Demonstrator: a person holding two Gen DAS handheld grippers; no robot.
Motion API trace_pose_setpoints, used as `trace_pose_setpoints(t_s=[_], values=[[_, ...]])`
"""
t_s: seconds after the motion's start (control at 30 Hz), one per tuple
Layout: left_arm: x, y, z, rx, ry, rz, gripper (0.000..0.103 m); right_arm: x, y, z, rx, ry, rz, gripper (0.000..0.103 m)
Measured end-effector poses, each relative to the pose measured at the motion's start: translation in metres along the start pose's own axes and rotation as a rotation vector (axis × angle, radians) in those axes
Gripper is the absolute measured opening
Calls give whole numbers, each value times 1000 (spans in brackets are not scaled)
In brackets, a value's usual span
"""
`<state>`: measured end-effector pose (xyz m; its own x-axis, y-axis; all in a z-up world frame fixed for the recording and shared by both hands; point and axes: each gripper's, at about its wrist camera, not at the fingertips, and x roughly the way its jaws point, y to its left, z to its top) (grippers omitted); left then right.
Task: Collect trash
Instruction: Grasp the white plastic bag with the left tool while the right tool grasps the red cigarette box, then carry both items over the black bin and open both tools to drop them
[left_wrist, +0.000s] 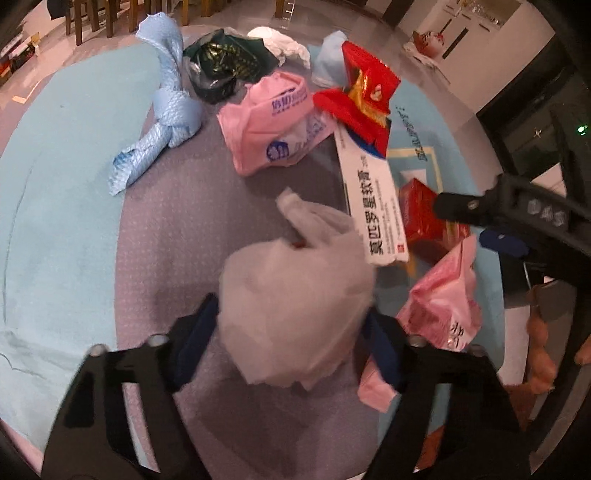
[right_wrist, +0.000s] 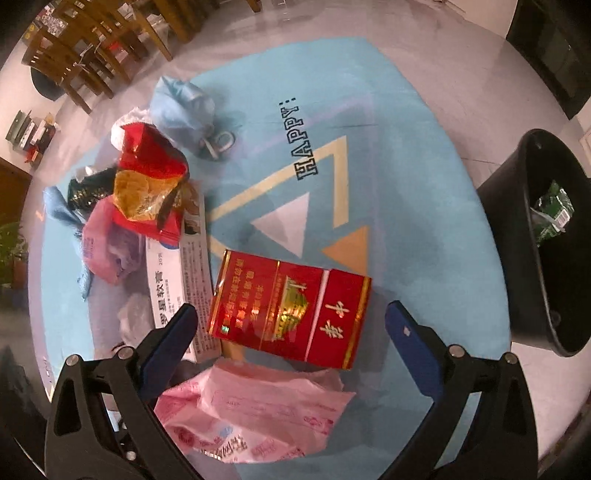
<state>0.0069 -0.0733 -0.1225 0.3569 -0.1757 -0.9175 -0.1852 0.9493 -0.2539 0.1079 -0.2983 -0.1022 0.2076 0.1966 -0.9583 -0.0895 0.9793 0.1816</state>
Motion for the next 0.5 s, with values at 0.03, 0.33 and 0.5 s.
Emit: trace_pose_setpoints(t_s=[0.03,0.33,0.5], values=[[0,1,0,-10,-3,-16,61,3,1,0,1,-2,-11,100],[-14,13,0,-66,-43,-65,36,38,18,12,1,49,-46,94],[-31,21,1,-89,-83,-69,35,38,26,14,-21,24,-72,92]])
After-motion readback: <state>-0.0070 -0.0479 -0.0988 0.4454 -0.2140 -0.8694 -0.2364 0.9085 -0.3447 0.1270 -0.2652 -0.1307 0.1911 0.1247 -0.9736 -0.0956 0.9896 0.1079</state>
